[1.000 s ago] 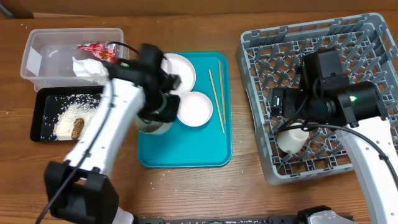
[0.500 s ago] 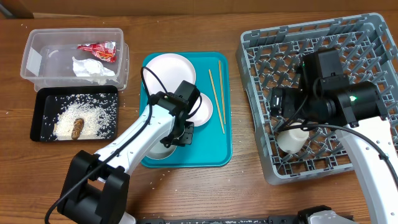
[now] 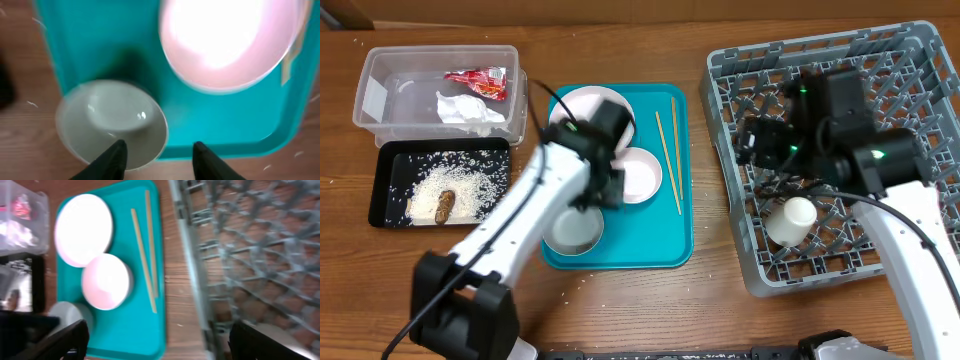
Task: Sort waste into correct bins and load items into the dishwasher
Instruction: 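Return the grey bowl to the teal tray with the left gripper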
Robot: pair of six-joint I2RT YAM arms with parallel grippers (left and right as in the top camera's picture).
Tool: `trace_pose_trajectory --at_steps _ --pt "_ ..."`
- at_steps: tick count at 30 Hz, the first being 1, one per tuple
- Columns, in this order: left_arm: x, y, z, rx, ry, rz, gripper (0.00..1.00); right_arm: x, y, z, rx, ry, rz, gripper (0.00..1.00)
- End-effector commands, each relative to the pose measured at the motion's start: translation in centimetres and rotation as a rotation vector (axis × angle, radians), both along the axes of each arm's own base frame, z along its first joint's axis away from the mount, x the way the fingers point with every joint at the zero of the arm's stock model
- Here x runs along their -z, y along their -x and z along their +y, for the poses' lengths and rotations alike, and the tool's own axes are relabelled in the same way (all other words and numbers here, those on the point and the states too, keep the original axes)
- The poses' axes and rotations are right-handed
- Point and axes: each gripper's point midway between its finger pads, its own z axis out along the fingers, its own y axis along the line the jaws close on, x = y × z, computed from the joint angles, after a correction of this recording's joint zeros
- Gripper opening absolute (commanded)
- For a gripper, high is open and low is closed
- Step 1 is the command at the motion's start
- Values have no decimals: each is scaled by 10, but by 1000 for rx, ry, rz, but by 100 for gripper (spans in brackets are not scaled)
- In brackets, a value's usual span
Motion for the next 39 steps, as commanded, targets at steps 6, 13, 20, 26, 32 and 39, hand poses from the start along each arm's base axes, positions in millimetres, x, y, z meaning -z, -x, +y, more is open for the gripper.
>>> trace_pose_trajectory --at_steps 6,13,20,26,32,39 --pt "-84 -61 54 -112 96 -215 70 61 -12 82 -28 -51 155 84" --pt "-85 -67 91 -186 80 -224 76 132 -14 112 -14 56 264 70" --pt "-86 -71 111 -240 76 -238 77 181 -16 130 -44 150 281 57" --pt "-86 -71 112 -242 74 -238 78 200 -18 133 -48 164 300 29" --pt "-86 -71 112 -242 73 -237 82 200 -24 134 -59 169 269 25" --pt "-86 -71 111 -240 76 -236 100 202 -34 129 -35 203 225 4"
